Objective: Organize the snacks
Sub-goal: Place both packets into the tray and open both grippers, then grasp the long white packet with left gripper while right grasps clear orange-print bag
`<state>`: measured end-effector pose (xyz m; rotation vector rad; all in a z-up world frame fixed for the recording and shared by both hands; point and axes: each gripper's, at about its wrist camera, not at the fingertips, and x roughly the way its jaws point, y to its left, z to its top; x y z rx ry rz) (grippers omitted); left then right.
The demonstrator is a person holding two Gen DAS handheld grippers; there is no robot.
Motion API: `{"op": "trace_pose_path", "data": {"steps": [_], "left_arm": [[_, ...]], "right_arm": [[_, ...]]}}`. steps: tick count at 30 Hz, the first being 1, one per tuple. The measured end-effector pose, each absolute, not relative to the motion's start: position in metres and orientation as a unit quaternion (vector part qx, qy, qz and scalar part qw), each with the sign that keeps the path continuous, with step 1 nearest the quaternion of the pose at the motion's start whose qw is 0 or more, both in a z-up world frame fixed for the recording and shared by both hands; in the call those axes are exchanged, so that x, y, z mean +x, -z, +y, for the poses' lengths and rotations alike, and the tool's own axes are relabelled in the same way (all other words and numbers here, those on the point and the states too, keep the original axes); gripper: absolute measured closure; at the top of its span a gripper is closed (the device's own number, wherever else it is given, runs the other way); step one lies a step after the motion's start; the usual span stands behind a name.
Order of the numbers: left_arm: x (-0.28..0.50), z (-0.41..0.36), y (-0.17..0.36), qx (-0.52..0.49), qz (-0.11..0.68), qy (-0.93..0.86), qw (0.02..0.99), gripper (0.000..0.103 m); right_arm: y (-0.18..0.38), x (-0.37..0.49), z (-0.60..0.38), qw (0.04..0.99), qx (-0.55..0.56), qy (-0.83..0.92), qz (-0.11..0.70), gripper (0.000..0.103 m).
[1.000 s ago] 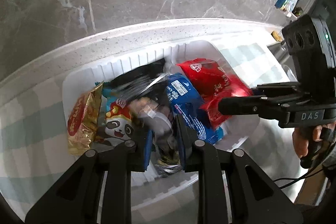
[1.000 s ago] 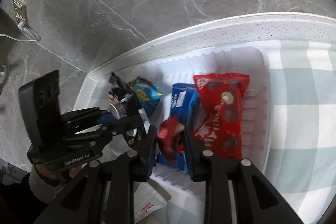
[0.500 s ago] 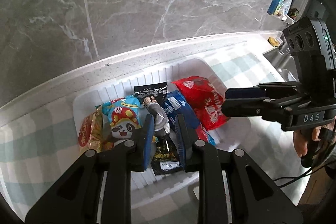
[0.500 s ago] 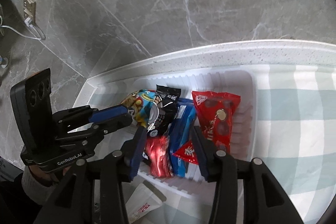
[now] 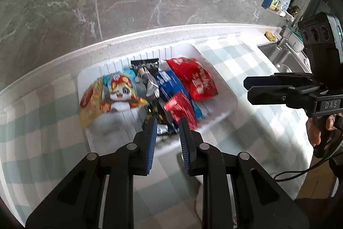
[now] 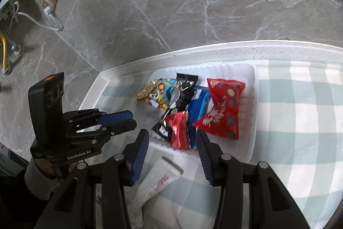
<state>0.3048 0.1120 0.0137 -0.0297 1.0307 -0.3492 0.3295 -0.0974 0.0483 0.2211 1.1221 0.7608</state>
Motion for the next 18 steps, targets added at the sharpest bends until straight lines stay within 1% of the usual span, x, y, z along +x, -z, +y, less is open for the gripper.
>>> {"op": "trace_pose_path", "data": {"steps": [5,11,18], "left_arm": [[0.276,0.108,-0.012,-0.013,0.503,0.175,0.846,0.083],[0.246,0.104,0.0,-0.02,0.525,0.184,0.831,0.083],[0.224,0.096,0.015,-0.02,0.544,0.192,0.817,0.083]], "right_arm": [[-0.055,0.3,-0.103,0.773,0.082,-0.353,0.52,0.049],[-0.055,0.261,-0.11,0.768,0.043,-0.357,0.529,0.049],[-0.042,0.22,-0.112,0.75,0.008,-0.366,0.55,0.049]]}}
